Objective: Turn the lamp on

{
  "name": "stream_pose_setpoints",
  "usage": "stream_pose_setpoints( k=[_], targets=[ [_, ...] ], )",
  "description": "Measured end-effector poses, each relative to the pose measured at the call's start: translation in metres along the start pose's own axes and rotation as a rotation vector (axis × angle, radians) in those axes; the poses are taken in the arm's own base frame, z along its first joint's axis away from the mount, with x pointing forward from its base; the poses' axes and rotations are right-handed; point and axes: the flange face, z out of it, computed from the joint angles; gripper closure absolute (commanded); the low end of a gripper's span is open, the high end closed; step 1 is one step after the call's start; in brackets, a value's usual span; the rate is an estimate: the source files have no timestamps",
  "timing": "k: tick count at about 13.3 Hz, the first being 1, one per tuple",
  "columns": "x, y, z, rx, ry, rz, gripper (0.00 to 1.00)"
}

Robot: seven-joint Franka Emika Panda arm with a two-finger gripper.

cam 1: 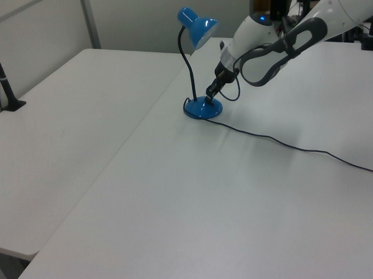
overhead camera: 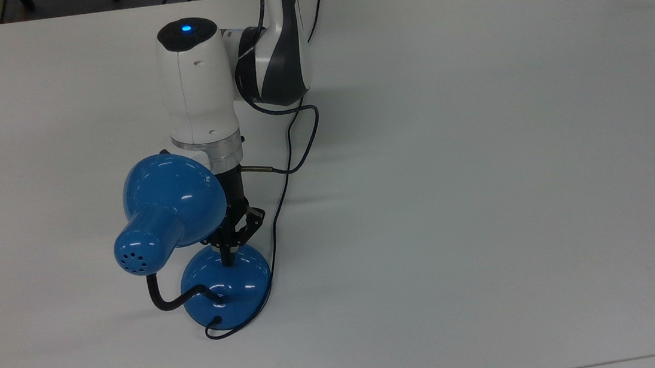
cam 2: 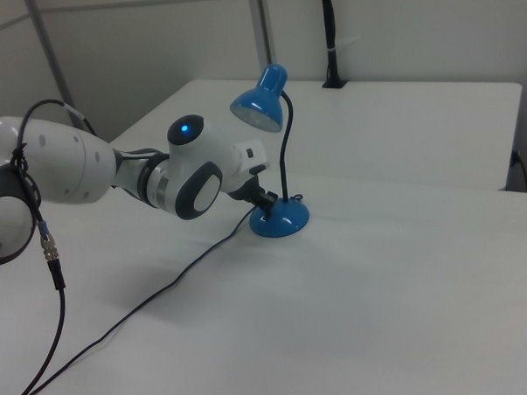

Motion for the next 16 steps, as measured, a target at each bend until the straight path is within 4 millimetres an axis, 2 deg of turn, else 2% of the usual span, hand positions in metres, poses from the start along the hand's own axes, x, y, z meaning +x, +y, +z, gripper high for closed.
stream_pose_setpoints(
  k=[6, 12, 16],
  targets=[
    [0.001, -0.001, 0.002, 0.0, 0.002, 0.004, 1.0],
    [0.01, -0.003, -0.007, 0.006, 0.023, 0.016, 1.0],
    [0.005, -0.002, -0.004, 0.004, 0.012, 0.016, 1.0]
  ],
)
